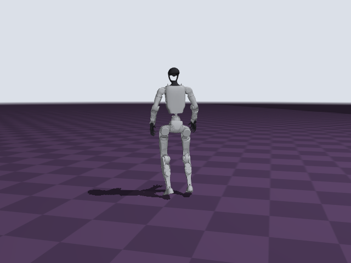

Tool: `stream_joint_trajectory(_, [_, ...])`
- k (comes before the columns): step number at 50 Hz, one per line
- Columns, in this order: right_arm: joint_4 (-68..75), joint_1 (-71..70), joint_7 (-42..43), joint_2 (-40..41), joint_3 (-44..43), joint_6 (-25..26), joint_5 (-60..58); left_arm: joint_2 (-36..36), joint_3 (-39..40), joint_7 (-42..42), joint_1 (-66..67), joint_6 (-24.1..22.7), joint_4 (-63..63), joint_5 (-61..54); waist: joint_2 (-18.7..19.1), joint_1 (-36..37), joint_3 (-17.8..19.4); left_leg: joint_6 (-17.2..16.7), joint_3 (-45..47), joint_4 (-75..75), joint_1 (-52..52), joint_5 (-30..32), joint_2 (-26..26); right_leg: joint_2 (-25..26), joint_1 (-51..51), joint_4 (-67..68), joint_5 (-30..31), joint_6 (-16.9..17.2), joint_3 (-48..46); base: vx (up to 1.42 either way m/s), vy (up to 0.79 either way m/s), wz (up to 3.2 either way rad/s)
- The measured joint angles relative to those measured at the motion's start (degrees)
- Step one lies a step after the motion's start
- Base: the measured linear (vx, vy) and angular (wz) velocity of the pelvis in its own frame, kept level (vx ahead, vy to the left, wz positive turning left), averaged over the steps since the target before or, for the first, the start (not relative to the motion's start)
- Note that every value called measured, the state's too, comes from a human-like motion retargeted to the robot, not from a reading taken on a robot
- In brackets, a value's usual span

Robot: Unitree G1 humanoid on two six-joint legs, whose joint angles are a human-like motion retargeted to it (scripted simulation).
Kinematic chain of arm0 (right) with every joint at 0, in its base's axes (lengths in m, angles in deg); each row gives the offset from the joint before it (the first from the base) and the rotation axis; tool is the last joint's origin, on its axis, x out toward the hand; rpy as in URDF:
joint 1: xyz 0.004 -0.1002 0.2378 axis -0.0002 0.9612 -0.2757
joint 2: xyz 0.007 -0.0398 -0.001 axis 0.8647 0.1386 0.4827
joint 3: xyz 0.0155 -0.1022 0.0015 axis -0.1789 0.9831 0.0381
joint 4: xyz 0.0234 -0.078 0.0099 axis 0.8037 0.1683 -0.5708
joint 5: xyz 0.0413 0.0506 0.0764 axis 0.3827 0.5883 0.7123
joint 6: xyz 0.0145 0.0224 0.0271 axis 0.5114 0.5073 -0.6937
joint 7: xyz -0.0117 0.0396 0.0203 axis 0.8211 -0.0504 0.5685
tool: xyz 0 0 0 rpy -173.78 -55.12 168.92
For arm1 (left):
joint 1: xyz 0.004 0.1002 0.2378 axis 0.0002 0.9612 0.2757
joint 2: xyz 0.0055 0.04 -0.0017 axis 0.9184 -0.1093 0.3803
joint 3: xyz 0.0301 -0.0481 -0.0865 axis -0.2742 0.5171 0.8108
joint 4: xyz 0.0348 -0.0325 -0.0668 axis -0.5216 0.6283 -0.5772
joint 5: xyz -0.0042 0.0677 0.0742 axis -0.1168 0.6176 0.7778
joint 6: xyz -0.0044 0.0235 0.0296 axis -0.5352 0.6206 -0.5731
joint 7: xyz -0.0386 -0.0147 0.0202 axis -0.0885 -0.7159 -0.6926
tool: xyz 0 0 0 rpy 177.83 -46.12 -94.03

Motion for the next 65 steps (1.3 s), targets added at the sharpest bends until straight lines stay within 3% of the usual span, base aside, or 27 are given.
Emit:
stream_joint_trajectory(2, [0.4,1.6,-0.4,0.4,0.3,0.5,0.5,-0.8,0.1,-1.0,1.8,-0.3,-0.1,-0.6,-0.2,0.5,-1.8,-2.5,0.3,-8.0,1.7,11.2,0.3,0.5,1.4,-6.6,9.3,2.0,-0.7,0.23,-0.04,-0.03])
stream_joint_trajectory(5, [0.5,3.3,-0.6,0.7,0.5,0.3,1.3,-1.3,0.2,-2.2,3.4,-0.7,-0.2,-0.8,-0.3,1.5,-3.4,-4.4,0.4,-14.4,1.9,19.8,0.7,1.3,1.7,-12.0,16.8,3.8,-1.5,0.17,-0.02,-0.08])
stream_joint_trajectory(11, [-2.7,4.6,0.0,0.0,-0.4,-1.6,2.6,-0.8,0.3,-1.7,4.1,-0.5,0.3,-0.6,-1.2,2.6,-3.7,-3.4,-1.8,-10.4,-3.2,17.2,-0.8,2.3,-1.4,-11.4,16.6,5.1,0.4,0.03,0.00,-0.02])
stream_joint_trajectory(13, [-4.4,4.1,0.1,-0.4,-0.9,-2.1,3.4,-0.3,0.7,-0.9,3.6,-0.4,0.7,-0.9,-1.4,2.7,-3.0,-2.2,-2.7,-4.9,-5.8,12.2,-1.3,2.9,-2.7,-8.9,13.3,4.6,1.9,-0.08,0.05,-0.05])
stream_joint_trajectory(15, [-6.3,3.0,0.4,-1.1,-1.3,-2.7,3.9,0.3,1.1,0.2,2.8,-0.3,0.7,-1.3,-1.5,2.9,-1.7,-0.2,-3.6,5.1,-9.1,2.1,-1.9,3.4,-4.4,-2.8,4.7,3.0,3.8,-0.11,0.06,-0.08])
stream_joint_trajectory(18, [-8.0,-0.8,1.5,-2.5,-1.5,-3.0,2.1,1.4,1.4,3.0,-0.3,-0.3,1.0,-0.6,-0.9,2.9,2.7,5.8,-2.6,26.3,-15.6,-23.0,-1.5,4.0,-9.4,14.6,-19.4,-2.3,5.6,-0.14,0.08,-0.12])
stream_joint_trajectory(20, [-7.2,-4.6,3.1,-2.9,-1.1,-2.7,-0.2,1.4,1.0,5.7,-3.7,-0.3,2.7,1.8,-0.2,2.3,6.4,10.2,-0.5,38.3,-19.5,-35.9,0.1,4.1,-13.2,25.8,-30.7,-4.6,5.9,-0.12,0.09,-0.06])
stream_joint_trajectory(22, [-4.1,-7.0,4.7,-2.1,-0.8,-2.3,-0.8,-0.1,0.3,7.0,-6.2,0.1,5.3,3.2,0.3,1.6,8.2,12.7,0.7,42.2,-20.7,-40.5,1.2,4.5,-14.9,30.0,-32.8,-4.9,6.4,-0.06,0.09,0.06])
stream_joint_trajectory(23, [-2.4,-7.4,5.1,-1.6,-0.5,-2.1,-0.7,-1.1,-0.2,6.9,-6.6,0.1,6.3,3.5,0.7,1.4,8.1,12.5,0.7,40.1,-20.0,-39.6,1.1,4.5,-14.6,28.8,-31.0,-4.7,6.4,-0.01,0.08,0.14])
stream_joint_trajectory(25, [0.2,-5.9,4.8,-0.2,0.2,-1.5,-0.7,-2.9,-1.7,5.7,-5.3,0.0,7.2,3.8,1.2,1.2,6.9,9.5,-0.7,30.4,-16.0,-31.7,-0.4,4.3,-11.2,21.3,-23.3,-3.2,6.6,0.04,0.06,0.21])
stream_joint_trajectory(30, [1.5,1.1,0.2,2.0,2.6,1.7,-1.0,-4.7,-3.4,-1.5,0.8,0.4,6.9,2.1,0.9,1.0,-1.0,-3.4,-1.8,-8.7,-4.5,15.3,-1.0,2.2,-2.5,-9.1,13.9,4.9,3.3,0.10,0.03,0.25])
stream_joint_trajectory(32, [0.7,3.1,-1.1,2.0,3.6,1.9,-1.2,-4.2,-3.4,-2.9,1.6,0.2,6.6,1.7,0.7,1.4,-2.7,-5.0,-1.6,-12.5,-4.1,21.8,-0.5,2.3,-2.4,-12.5,19.2,5.9,2.0,0.07,0.03,0.16])
stream_joint_trajectory(35, [-1.3,5.4,-2.9,1.5,4.6,0.9,-0.8,-3.0,-3.2,-3.3,2.1,0.3,6.6,1.5,-0.4,1.9,-3.5,-4.3,-2.4,-9.9,-5.6,20.8,-1.0,2.2,-3.1,-11.0,18.4,5.6,1.7,0.00,0.00,0.00])
stream_joint_trajectory(40, [-7.6,6.4,-5.4,-0.2,4.7,-0.6,2.3,-0.5,-1.3,-3.5,1.2,0.8,6.7,0.4,-1.2,1.7,-2.8,-1.5,-4.0,-3.4,-7.6,11.4,-1.6,3.7,-3.9,-8.2,12.4,3.8,3.7,-0.07,0.03,0.04])
stream_joint_trajectory(42, [-10.6,6.0,-6.4,-0.8,4.6,-1.4,3.8,0.4,-0.1,-3.5,0.7,1.0,6.5,-0.8,-1.6,1.6,-1.7,0.9,-4.6,4.1,-9.6,1.1,-2.1,4.3,-5.2,-2.8,3.9,2.1,5.2,-0.14,0.05,0.00])
stream_joint_trajectory(45, [-15.1,3.5,-7.1,-1.8,4.5,-2.5,5.1,1.9,1.7,-3.1,-1.1,1.0,5.8,-3.0,-1.8,1.6,2.3,6.8,-4.1,24.0,-15.5,-24.4,-2.0,4.6,-9.9,13.8,-19.3,-2.8,6.4,-0.15,0.06,-0.06])
stream_joint_trajectory(47, [-16.7,0.9,-6.2,-1.9,4.5,-3.1,5.0,2.4,2.9,-1.4,-3.0,0.7,5.5,-4.0,-1.3,1.4,6.1,10.3,-2.4,37.3,-20.2,-37.0,-0.5,4.7,-13.8,25.4,-30.1,-5.0,6.3,-0.12,0.06,-0.05])
stream_joint_trajectory(50, [-16.7,-1.4,-3.5,-1.5,3.9,-3.7,5.6,1.6,5.2,1.8,-4.2,0.2,4.6,-6.5,-0.6,1.1,8.6,13.3,-1.2,46.5,-23.8,-44.6,1.1,5.0,-17.4,34.0,-34.8,-5.8,6.4,-0.04,0.04,0.00])
stream_joint_trajectory(53, [-14.0,0.1,-1.1,-0.9,2.5,-3.5,6.3,-0.3,6.0,4.0,-1.3,-0.6,2.4,-8.5,0.4,1.3,6.5,9.6,-2.5,34.3,-18.2,-34.8,-0.3,4.7,-12.6,24.4,-24.7,-3.4,6.4,0.10,0.03,0.21])
stream_joint_trajectory(55, [-10.9,2.0,0.0,0.1,1.9,-2.6,5.8,-2.0,5.7,4.4,1.2,-0.7,2.3,-9.5,0.4,1.3,3.8,4.4,-3.5,19.4,-11.5,-18.4,-0.9,4.0,-6.7,11.9,-11.2,0.0,6.3,0.20,0.01,0.29])
stream_joint_trajectory(58, [-5.3,4.1,0.5,1.6,2.4,-0.2,4.3,-4.2,4.6,3.8,3.8,-0.7,3.9,-9.8,0.1,1.2,-1.6,-2.9,-2.1,-5.6,-2.5,13.8,-0.2,2.7,0.1,-7.6,17.0,6.4,4.9,0.23,0.00,0.23])
stream_joint_trajectory(60, [-2.5,4.8,0.5,2.2,3.1,0.6,2.9,-5.1,3.9,3.7,4.3,-0.7,4.9,-9.1,0.1,1.6,-3.7,-5.9,-1.1,-14.2,0.6,26.0,0.5,2.5,1.7,-13.3,26.2,8.3,3.4,0.20,0.00,0.07])
stream_joint_trajectory(62, [-0.8,5.0,0.5,2.5,3.9,1.0,2.0,-5.3,3.2,3.6,4.1,-0.8,5.5,-8.1,-0.3,1.9,-4.3,-6.6,-0.6,-15.5,1.1,28.5,0.6,2.1,1.7,-13.5,27.4,8.2,2.3,0.15,0.01,0.05])
stream_joint_trajectory(65, [0.5,5.3,0.2,2.7,5.1,0.6,1.4,-5.0,1.9,3.5,3.5,-0.9,5.9,-6.0,-1.0,2.1,-4.4,-6.2,-0.6,-14.5,0.3,27.2,0.0,1.4,0.7,-11.6,25.0,7.5,1.5,0.08,0.02,0.02])
